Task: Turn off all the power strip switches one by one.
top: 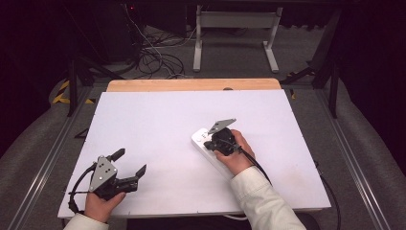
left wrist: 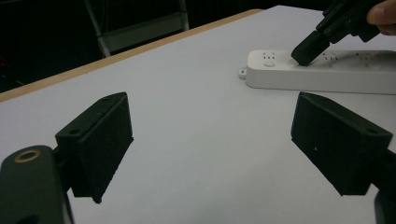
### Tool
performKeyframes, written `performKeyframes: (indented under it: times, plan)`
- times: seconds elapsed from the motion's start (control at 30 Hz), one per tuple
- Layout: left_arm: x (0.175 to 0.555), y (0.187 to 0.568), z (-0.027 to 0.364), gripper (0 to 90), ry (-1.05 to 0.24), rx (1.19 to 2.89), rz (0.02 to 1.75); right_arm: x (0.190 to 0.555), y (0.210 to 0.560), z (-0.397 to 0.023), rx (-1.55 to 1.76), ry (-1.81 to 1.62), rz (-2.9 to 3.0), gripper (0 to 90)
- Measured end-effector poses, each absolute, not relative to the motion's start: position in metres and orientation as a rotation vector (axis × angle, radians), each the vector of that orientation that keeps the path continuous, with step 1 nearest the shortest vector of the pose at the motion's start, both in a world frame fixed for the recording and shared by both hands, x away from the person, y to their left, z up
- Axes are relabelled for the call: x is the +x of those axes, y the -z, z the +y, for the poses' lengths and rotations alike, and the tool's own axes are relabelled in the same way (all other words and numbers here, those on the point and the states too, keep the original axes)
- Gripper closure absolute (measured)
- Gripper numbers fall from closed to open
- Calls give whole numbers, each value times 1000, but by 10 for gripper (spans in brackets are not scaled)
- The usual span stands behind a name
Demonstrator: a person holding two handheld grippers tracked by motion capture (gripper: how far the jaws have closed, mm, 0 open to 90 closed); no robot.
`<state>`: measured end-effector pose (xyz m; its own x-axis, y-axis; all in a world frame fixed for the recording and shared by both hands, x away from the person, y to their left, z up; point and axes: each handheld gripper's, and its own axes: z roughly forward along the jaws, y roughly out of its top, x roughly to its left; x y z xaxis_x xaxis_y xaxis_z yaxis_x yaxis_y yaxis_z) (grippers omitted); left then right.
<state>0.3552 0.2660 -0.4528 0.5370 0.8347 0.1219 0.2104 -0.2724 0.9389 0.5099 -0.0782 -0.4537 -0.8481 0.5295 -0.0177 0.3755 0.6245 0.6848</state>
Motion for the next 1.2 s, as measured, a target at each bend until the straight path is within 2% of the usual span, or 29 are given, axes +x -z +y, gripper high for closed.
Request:
performKeyframes:
  times: [0.6, 0.77, 1.2]
  plan:
    - [355, 453, 266, 134, -782, 1777, 879, 510, 453, -77, 710, -1013, 2634, 900]
    - [356, 453, 267, 134, -772, 1768, 887, 505, 431, -90, 686, -1213, 2526, 900]
    - [356, 454, 267, 134, -775, 1776, 887, 505, 418, -88, 684, -1188, 2517, 900]
